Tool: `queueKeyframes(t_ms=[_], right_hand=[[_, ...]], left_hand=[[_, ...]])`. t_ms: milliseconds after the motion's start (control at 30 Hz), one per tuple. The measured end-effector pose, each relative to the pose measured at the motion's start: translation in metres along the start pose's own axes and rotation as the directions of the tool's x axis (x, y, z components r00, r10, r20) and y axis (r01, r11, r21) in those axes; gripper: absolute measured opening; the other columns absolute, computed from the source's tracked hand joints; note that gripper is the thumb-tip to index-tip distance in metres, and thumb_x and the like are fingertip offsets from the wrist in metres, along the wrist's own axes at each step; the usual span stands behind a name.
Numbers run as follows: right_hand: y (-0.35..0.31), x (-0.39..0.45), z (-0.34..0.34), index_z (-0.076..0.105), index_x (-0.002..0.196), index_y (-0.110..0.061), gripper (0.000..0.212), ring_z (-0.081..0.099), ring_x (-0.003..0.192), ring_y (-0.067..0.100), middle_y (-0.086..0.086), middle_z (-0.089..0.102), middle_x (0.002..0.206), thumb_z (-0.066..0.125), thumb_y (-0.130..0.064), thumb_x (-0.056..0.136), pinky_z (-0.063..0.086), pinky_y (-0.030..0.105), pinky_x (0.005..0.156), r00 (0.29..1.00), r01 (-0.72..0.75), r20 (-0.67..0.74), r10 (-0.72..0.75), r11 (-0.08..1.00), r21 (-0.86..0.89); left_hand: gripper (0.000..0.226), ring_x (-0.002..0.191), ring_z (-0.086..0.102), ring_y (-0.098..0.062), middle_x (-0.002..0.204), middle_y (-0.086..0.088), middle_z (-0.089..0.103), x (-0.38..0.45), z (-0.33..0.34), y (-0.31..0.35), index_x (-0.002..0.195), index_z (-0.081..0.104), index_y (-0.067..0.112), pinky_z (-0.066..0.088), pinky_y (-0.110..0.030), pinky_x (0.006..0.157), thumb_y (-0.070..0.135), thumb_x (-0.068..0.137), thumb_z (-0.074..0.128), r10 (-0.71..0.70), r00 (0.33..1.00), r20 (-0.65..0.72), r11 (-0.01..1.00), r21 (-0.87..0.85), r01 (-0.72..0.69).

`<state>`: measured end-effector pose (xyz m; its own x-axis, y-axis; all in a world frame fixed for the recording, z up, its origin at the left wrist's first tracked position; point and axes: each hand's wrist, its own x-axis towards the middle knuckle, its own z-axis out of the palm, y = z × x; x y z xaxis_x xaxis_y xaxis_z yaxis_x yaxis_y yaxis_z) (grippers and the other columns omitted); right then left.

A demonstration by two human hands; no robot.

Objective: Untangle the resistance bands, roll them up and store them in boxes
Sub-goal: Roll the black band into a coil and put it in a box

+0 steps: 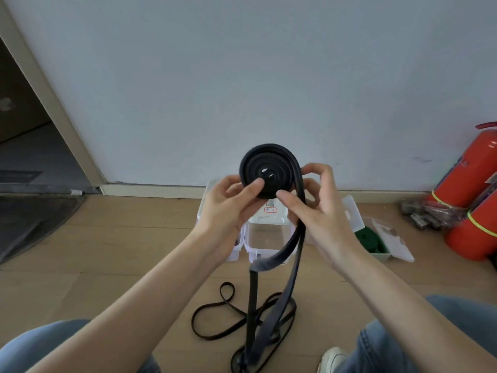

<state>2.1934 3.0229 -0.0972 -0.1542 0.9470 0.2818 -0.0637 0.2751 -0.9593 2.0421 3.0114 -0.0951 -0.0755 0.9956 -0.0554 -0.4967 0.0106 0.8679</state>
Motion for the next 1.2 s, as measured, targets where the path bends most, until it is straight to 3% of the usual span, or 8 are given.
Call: queueKeyframes(t_ms=[133,300,500,633,733,867,1033,1200], right_hand=[[-0.006,0.004,-0.007,0.055,0.098,-0.026,0.025,0.059,0.066,0.005,-0.008,0.065,0.083,0.07,-0.016,0.081,0.048,0.021,0.059,0.998,0.037,-0.034,-0.043,0.985,-0.168],[-0.012,0.003,-0.021,0.068,0.092,-0.033,0.02,0.064,0.086,0.0,-0.014,0.071,0.089,0.068,-0.016,0.082,0.049,0.014,0.076,0.982,0.112,0.185,-0.047,0.928,-0.356],[-0.013,0.001,-0.026,0.073,0.096,-0.023,0.027,0.069,0.079,0.02,0.009,0.073,0.091,0.067,-0.034,0.072,0.053,0.023,0.062,0.97,-0.175,0.183,0.157,0.981,0.086],[-0.008,0.001,-0.023,0.054,0.098,-0.021,0.046,0.067,0.07,0.02,0.005,0.068,0.088,0.074,-0.043,0.063,0.056,0.033,0.066,0.977,-0.16,0.136,0.166,0.985,-0.059],[-0.001,0.0,-0.017,0.049,0.09,-0.019,0.03,0.066,0.064,0.017,0.002,0.066,0.087,0.075,-0.022,0.075,0.055,0.031,0.068,0.985,-0.139,0.087,0.149,0.984,-0.114],[-0.003,0.003,-0.027,0.057,0.09,-0.027,0.026,0.065,0.075,0.007,-0.007,0.068,0.087,0.076,-0.018,0.075,0.051,0.024,0.076,0.99,-0.024,0.122,0.072,0.934,-0.357],[-0.008,0.004,-0.034,0.059,0.089,-0.027,0.032,0.065,0.085,0.025,-0.009,0.067,0.09,0.08,-0.014,0.07,0.051,0.049,0.084,0.912,0.02,0.359,0.199,0.852,-0.523],[-0.008,0.002,-0.033,0.054,0.093,-0.026,0.037,0.068,0.081,0.015,-0.008,0.069,0.092,0.076,-0.037,0.066,0.052,0.024,0.075,0.906,-0.089,0.371,0.204,0.948,-0.306]], left_hand=[[0.035,0.102,0.067,-0.021,0.112,-0.017,0.067,-0.003,-0.006,-0.006,0.115,0.056,-0.004,0.055,-0.024,0.081,0.006,0.083,0.062,-0.136,0.979,0.153,0.991,0.007,0.137],[0.032,0.091,0.069,-0.013,0.1,0.002,0.073,-0.001,-0.018,0.009,0.109,0.064,0.019,0.054,-0.026,0.081,0.013,0.079,0.071,-0.341,0.915,0.215,0.73,0.674,0.113],[0.032,0.08,0.072,-0.016,0.088,-0.006,0.075,-0.005,-0.012,0.02,0.093,0.07,0.014,0.054,-0.02,0.063,0.023,0.063,0.074,-0.225,0.935,0.275,0.861,0.505,0.058],[0.02,0.075,0.071,-0.014,0.084,-0.005,0.075,0.0,-0.01,0.021,0.089,0.071,0.011,0.053,-0.018,0.06,0.016,0.07,0.072,-0.085,0.987,0.139,0.916,0.399,0.023],[0.018,0.079,0.071,-0.015,0.088,-0.008,0.075,0.001,-0.01,0.014,0.096,0.068,0.005,0.054,-0.018,0.063,0.01,0.079,0.068,-0.042,0.996,0.075,0.931,0.366,0.012],[0.031,0.088,0.071,-0.019,0.094,-0.007,0.074,0.0,-0.018,0.012,0.11,0.064,0.01,0.057,-0.026,0.073,0.014,0.08,0.07,-0.208,0.966,0.155,0.792,0.606,0.074],[0.035,0.089,0.07,-0.018,0.095,-0.005,0.074,-0.005,-0.023,0.015,0.111,0.065,0.018,0.057,-0.032,0.08,0.034,0.079,0.068,-0.424,0.858,0.292,0.618,0.785,0.039],[0.036,0.08,0.072,-0.018,0.085,-0.005,0.075,-0.005,-0.018,0.021,0.096,0.069,0.015,0.058,-0.026,0.064,0.037,0.068,0.066,-0.234,0.936,0.263,0.772,0.635,0.014]])
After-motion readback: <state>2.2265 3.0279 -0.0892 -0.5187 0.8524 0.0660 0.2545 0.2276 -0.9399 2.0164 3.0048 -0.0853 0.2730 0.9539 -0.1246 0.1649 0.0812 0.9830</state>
